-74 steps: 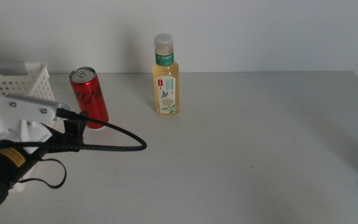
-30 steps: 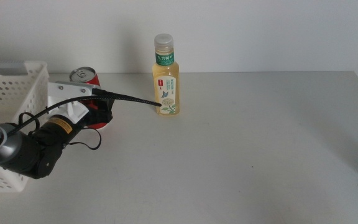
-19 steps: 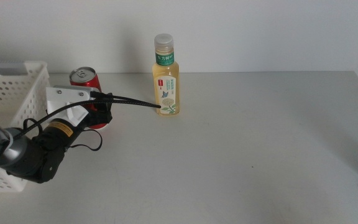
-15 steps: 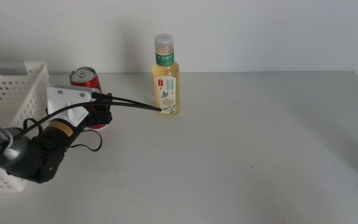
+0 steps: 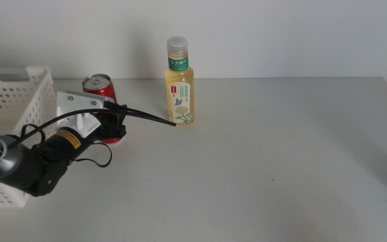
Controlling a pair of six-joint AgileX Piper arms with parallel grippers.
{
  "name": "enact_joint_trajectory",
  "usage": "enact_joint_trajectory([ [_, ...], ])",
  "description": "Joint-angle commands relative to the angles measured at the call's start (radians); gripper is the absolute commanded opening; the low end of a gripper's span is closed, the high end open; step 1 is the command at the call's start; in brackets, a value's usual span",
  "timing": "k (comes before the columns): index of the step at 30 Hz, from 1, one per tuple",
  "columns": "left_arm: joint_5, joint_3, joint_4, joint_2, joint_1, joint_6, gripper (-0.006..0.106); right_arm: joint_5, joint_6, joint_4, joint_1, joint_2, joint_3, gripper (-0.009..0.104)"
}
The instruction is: Use arms to grab the bottles and put them into the dustbin to the left of the table.
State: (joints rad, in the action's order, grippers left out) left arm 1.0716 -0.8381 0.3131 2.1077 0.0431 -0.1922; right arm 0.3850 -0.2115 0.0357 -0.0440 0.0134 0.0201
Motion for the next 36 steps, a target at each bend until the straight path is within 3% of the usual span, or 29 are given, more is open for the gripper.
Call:
enact_joint_trajectory([
  [1, 0.036, 0.006, 0.020, -0.116, 0.006, -0.035, -0.002, -0.062, -0.009, -0.008, -0.007, 0.022, -0.001, 0.068],
  [5, -0.135, 0.031, 0.075, -0.255, 0.006, -0.102, -0.002, -0.062, -0.009, -0.008, -0.007, 0.022, -0.001, 0.068],
  [15, -0.563, 0.027, 0.343, -0.601, 0.006, -0.465, -0.002, -0.062, -0.009, -0.008, -0.007, 0.022, -0.001, 0.068],
  [21, -0.733, 0.027, 0.602, -0.773, 0.006, -0.816, -0.002, -0.062, -0.009, -0.008, -0.007, 0.022, -0.001, 0.068],
  [25, -0.784, 0.027, 0.718, -0.852, 0.006, -0.915, -0.002, -0.062, -0.009, -0.008, -0.007, 0.022, -0.001, 0.068],
  [36, -0.771, 0.027, 0.746, -0.872, 0.006, -0.910, -0.002, -0.062, -0.009, -0.008, -0.007, 0.022, -0.001, 0.068],
])
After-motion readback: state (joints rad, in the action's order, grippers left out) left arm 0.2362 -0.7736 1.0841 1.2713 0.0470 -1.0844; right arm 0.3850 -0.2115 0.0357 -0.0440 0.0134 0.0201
